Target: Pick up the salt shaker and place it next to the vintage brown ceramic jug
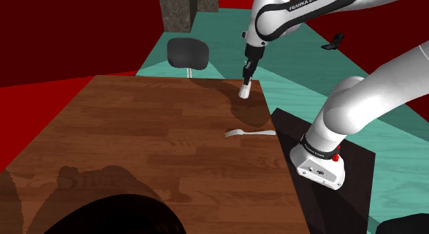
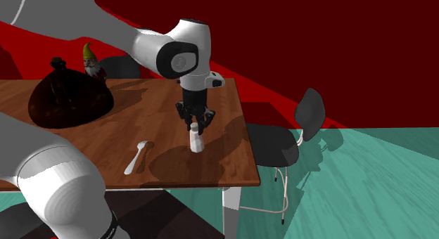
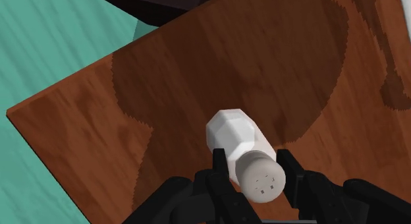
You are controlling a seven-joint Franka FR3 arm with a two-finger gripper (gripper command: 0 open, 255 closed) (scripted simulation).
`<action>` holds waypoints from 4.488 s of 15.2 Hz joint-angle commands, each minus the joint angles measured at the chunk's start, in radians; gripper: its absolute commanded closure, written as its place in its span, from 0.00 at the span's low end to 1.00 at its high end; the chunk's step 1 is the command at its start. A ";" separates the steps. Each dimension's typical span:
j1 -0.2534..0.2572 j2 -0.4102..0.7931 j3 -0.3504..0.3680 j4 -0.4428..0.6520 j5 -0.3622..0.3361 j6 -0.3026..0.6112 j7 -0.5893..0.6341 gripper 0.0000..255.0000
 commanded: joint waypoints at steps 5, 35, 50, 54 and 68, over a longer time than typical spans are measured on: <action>-0.002 -0.038 0.004 0.056 -0.003 -0.094 0.007 1.00; 0.003 -0.067 0.019 0.441 0.000 -0.507 0.033 1.00; 0.008 -0.008 0.021 0.694 0.007 -0.701 0.041 1.00; 0.010 0.016 0.020 0.770 0.009 -0.753 0.043 1.00; 0.066 -0.005 0.194 0.811 0.094 -0.798 0.274 1.00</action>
